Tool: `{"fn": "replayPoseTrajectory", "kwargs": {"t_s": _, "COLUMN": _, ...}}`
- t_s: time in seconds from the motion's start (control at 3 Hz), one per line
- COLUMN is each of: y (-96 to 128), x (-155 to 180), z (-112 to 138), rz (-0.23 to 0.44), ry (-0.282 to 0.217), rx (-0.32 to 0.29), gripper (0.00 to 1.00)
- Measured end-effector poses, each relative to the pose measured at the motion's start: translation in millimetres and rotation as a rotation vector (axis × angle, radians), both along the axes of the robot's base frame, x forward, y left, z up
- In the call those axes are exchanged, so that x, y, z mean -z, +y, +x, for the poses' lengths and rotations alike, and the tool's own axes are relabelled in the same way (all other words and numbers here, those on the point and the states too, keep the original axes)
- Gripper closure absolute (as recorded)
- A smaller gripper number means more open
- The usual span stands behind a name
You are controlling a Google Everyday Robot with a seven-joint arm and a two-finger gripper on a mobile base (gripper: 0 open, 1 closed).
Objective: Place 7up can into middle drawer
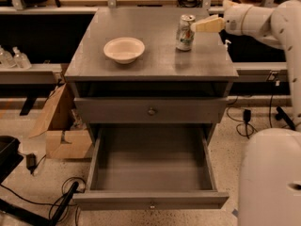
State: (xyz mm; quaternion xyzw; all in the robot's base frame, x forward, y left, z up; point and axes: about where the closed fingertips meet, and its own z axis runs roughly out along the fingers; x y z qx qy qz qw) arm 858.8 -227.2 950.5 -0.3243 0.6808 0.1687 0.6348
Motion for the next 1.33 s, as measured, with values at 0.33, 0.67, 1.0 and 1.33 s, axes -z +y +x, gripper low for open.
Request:
{"fn": "replayPoseTrajectory", "kwargs": {"t_s": 0.33, "y": 25.5, "x": 3.0, "z": 15.6, "rz": 0.092, "ry": 0.008, "rx": -0.039, "gripper": 0.0}}
{"fn": "replayPoseTrajectory", "kwargs": {"t_s": 0.67, "y": 48.2, "x": 12.1, "z": 27.3, "rz": 0.16, "ry": 0.034, "rx": -0.067, "gripper": 0.0}}
{"fn": "replayPoseTrajectory", "kwargs": {"t_s": 1.0, "y": 61.9, "x": 25.5, "z": 37.6, "rz": 0.205, "ry": 0.061, "rx": -0.073, "gripper": 0.0}}
{"fn": "replayPoseTrajectory", "kwargs": {"t_s": 1.33, "y": 66.2, "x": 39.0, "z": 44.9, "rz": 0.201, "ry": 0.091, "rx": -0.054, "gripper": 0.13}}
